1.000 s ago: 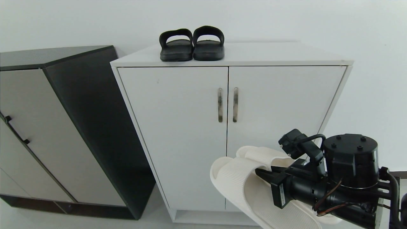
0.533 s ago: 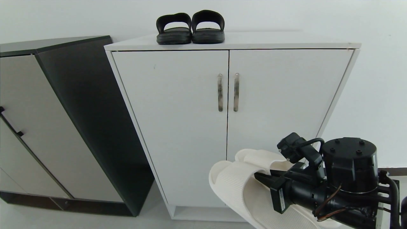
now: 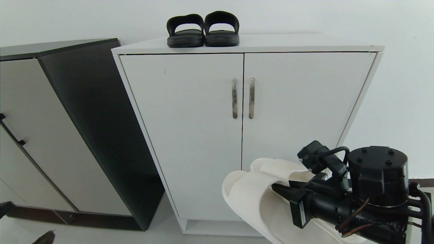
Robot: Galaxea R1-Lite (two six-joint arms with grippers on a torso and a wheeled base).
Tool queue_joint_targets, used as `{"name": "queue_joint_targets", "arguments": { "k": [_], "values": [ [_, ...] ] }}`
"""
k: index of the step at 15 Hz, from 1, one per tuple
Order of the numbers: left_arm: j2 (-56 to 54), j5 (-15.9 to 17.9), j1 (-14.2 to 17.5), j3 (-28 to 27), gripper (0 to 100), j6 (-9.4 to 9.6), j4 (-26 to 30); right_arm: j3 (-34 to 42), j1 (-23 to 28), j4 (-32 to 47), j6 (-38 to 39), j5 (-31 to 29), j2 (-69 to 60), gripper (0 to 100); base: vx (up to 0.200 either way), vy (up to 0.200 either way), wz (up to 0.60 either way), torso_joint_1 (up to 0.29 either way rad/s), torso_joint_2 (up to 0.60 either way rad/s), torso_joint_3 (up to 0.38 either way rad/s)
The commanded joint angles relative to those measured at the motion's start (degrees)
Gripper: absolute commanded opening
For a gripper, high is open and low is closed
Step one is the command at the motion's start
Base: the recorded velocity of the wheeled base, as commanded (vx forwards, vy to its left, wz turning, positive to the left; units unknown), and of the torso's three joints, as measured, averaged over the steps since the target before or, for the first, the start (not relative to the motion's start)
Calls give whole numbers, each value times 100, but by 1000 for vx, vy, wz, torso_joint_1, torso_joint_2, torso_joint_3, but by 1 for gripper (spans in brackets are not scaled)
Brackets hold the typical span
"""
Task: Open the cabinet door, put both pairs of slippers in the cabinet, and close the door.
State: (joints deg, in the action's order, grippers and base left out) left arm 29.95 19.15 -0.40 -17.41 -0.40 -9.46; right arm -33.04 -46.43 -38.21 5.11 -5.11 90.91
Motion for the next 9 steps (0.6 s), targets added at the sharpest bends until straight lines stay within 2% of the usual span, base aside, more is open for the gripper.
{"name": "queue_joint_targets", "arguments": {
  "k": [1,4,5,6,9],
  "values": [
    [1672,555,-303,-606,100,-4,-381,8,-15,-3,-10,1,-55,0,0,0,0,0,0,0],
    [2647,537,-1348,-1142,100,-4,-829,17,-68,6,-133,10,-55,0,0,0,0,0,0,0],
    [2841,537,-1542,-1230,100,-4,-996,25,-68,6,-133,19,-55,0,0,0,0,0,0,0],
    [3280,519,-1902,-1441,100,-21,-1348,69,-68,6,-133,36,-38,0,0,0,0,0,0,0],
    [4291,405,-2658,-1907,100,-30,-2051,87,-59,-3,-142,142,-29,0,0,0,0,0,0,0]
  ]
}}
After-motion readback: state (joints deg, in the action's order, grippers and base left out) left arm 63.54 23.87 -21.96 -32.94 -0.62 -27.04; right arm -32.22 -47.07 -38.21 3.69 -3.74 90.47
